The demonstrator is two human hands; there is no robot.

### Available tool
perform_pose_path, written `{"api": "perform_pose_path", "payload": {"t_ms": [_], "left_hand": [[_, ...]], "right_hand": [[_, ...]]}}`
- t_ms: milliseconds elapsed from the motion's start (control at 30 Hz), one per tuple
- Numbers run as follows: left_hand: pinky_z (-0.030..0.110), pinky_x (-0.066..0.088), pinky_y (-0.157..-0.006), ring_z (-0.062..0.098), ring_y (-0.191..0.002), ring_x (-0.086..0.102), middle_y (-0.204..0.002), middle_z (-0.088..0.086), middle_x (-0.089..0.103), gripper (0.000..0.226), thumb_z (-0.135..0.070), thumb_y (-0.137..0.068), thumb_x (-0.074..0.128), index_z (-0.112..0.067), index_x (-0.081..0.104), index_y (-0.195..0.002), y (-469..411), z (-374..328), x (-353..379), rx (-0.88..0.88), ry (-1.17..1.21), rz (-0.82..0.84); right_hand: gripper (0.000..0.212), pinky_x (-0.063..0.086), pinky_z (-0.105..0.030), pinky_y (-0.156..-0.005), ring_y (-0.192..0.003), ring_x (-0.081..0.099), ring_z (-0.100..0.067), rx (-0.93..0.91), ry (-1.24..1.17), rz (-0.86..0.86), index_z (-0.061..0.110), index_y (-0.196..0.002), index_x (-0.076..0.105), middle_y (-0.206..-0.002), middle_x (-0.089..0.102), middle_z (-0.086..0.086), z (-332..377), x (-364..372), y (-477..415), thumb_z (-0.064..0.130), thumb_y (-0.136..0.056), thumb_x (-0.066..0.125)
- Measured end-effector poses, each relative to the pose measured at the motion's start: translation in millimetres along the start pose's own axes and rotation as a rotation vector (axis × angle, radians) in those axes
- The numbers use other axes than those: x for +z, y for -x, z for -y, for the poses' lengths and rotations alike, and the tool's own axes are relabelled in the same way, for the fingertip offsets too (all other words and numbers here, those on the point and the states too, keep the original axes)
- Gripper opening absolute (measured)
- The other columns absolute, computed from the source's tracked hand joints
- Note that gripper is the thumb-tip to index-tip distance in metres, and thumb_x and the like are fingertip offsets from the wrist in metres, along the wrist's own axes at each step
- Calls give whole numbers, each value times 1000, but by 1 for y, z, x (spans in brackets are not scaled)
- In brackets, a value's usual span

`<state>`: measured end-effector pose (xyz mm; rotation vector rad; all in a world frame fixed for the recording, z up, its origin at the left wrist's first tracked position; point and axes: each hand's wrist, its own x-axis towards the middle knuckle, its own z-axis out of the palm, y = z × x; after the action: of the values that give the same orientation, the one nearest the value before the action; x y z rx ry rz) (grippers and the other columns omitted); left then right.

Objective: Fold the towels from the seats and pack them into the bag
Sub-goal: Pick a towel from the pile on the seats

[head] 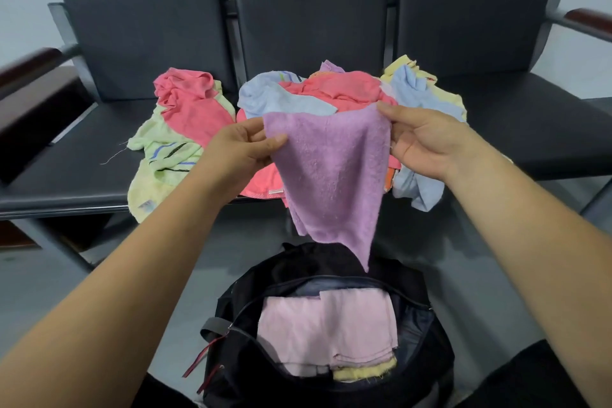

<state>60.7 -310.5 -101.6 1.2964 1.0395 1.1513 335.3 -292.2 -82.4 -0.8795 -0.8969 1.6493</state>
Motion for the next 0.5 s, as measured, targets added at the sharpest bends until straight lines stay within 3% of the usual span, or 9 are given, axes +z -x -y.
{"api": "perform_pose_path", "payload": {"t_ms": [67,133,167,233,300,400,467,500], "left_hand": [[42,50,-102,24,-105,66,-113,17,73,21,-3,-94,64,-9,72,-112,1,0,1,37,-44,-29],[45,50,-103,28,-105,67,-115,24,70,17,-5,-95,64,-8,74,-108,2,-1,0,60,-100,-94],[41,55,-99,28,-104,68,-113,24,71,16,-6,-95,64,-6,74,-108,2,-1,0,69,-119,-123],[22,59,-76,20,-89,70,-99,15,75,16,-9,-95,66,-4,74,-108,1,-2,-1,95,-161,-160],[10,45,-56,3,-62,58,-77,-2,69,16,-15,-95,67,-5,75,-105,0,-2,-1,113,-217,-197],[7,35,-48,-4,-44,47,-51,-20,55,18,-19,-95,67,-3,72,-101,-3,1,1,115,-228,-259],[8,38,-51,-6,-46,50,-50,-21,55,23,-22,-94,68,-2,72,-104,-3,1,2,99,-188,-277],[11,43,-60,-4,-54,55,-58,-20,60,25,-25,-92,71,-3,73,-104,-2,0,2,82,-137,-269]], "right_hand": [[38,58,-31,-93,-116,69,-24,-38,66,-22,-5,-126,63,-126,70,-16,-1,-3,-3,0,-89,67],[30,59,-34,-93,-112,70,-25,-102,196,-150,-7,-118,67,-120,72,-16,-1,-6,-4,-2,-88,70],[27,60,-35,-92,-109,72,-25,-133,265,-202,-4,-113,70,-117,73,-14,-2,-8,-5,1,-87,73],[22,60,-39,-92,-104,73,-23,-168,359,-236,3,-108,73,-115,74,-11,-2,-8,-6,8,-87,76],[20,60,-41,-92,-103,74,-22,-200,413,-240,7,-107,75,-114,74,-9,-4,-6,-5,12,-87,77],[10,61,-37,-88,-100,74,-21,-267,463,-279,11,-98,76,-108,76,-8,-4,-3,-3,14,-88,77],[6,62,-39,-87,-102,73,-25,-291,453,-302,12,-91,77,-107,76,-10,-4,-3,-2,15,-87,79],[5,62,-40,-87,-103,73,-27,-290,439,-311,12,-90,77,-108,75,-11,-4,-3,-3,16,-87,79]]}}
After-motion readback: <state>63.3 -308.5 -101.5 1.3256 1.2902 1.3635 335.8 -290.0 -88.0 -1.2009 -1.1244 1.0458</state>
